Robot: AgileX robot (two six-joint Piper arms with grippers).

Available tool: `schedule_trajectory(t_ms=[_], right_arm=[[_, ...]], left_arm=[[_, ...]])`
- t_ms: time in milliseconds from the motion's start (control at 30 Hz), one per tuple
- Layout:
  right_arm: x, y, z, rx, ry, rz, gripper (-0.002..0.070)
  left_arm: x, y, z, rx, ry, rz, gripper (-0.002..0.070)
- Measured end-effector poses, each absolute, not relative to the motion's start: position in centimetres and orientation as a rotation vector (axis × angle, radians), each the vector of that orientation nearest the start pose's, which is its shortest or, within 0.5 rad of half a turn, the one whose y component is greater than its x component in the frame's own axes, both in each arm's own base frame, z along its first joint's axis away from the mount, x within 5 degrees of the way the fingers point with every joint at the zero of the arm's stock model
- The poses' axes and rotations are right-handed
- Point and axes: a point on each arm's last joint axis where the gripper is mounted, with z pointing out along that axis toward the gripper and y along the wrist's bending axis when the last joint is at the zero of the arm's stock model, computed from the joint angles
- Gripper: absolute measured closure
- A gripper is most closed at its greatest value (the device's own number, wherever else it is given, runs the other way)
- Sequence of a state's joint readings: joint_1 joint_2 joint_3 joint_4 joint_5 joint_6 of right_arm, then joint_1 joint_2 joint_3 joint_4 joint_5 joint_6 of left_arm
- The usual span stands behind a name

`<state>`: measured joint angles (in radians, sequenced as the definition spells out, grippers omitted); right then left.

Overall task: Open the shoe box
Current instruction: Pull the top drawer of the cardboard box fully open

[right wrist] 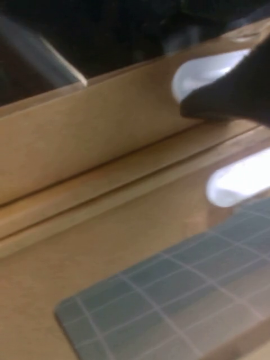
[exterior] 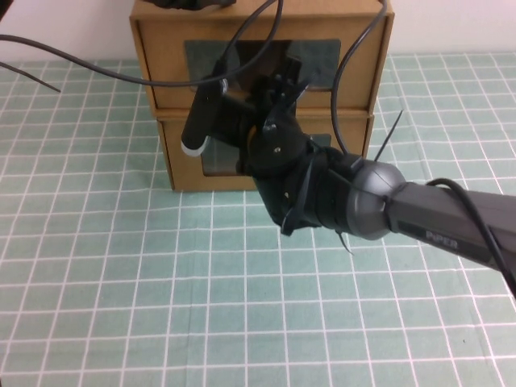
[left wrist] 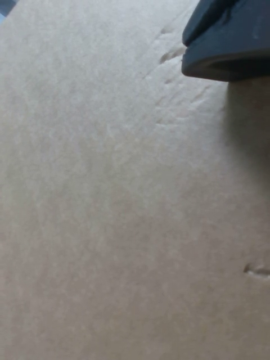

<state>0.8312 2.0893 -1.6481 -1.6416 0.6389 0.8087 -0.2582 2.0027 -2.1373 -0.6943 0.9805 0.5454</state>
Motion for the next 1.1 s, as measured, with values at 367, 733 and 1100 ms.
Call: schedule_trajectory(t_ms=[367, 733, 1100], right_arm=[[37.3, 32.3, 25.7, -1.110, 1.527, -0.642, 0.0570], [29.7, 31.2, 25.8, -1.221, 1.513, -0.642, 0.0592], [23.9, 30.8, 25.1, -1.174, 1.559, -0.598, 0.0591]], left_arm=[[42.7, -16.3, 39.4, 0.731, 2.058, -0.691, 0.0680], [42.5, -16.4, 39.3, 0.745, 2.068, -0.716, 0.0680], [42.5, -16.4, 39.3, 0.743, 2.066, -0.713, 0.0680]])
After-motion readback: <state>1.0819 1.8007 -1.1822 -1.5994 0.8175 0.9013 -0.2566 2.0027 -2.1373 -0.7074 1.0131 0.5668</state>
